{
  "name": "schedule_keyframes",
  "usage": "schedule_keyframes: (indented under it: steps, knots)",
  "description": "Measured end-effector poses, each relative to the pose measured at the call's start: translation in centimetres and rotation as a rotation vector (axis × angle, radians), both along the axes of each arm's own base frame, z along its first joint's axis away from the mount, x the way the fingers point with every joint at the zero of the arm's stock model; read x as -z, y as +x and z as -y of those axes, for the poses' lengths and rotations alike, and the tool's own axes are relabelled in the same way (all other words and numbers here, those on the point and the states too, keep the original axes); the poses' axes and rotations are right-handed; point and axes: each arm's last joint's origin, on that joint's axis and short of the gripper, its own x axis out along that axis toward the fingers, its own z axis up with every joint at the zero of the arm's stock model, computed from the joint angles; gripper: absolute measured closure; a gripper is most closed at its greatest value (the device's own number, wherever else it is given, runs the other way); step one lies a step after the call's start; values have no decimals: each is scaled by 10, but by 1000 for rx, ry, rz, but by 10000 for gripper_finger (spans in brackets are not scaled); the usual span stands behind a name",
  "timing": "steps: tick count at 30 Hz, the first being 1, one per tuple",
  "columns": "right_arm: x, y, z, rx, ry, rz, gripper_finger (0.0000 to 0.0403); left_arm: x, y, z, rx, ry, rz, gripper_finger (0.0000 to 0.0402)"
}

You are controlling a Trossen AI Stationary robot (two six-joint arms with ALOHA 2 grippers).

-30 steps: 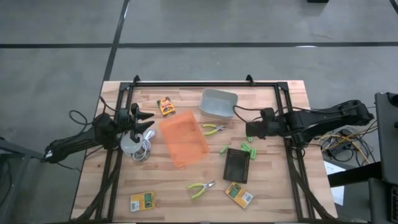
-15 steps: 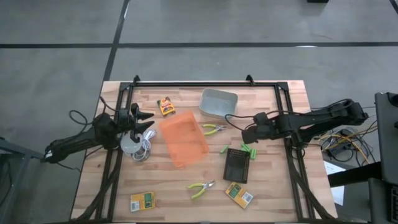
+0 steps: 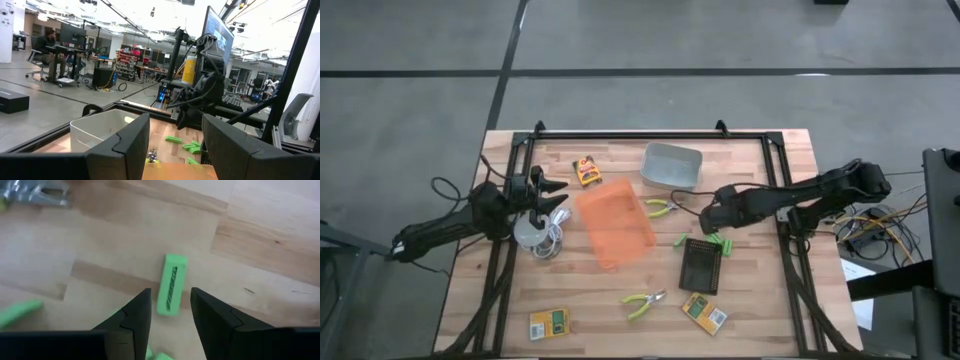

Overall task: Pick & Place School Supplies
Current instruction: Put the green eraser into the gray bin

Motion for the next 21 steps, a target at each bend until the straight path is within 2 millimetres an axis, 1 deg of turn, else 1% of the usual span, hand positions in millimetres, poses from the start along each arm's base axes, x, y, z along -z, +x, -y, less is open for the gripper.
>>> schedule_keyframes:
  steps: [5,9,12,21]
  knots:
    - [4,3,3,21,25,-10,248,0,0,0,0,0,0,213]
    - [6,2,5,-14,15,-20,218,0,0,0,0,0,0,213]
    - [10,0,8,-24,12,-31,204,0,0,0,0,0,0,213]
    - [20,-1,9,-22,17,-5,210,0,0,0,0,0,0,213]
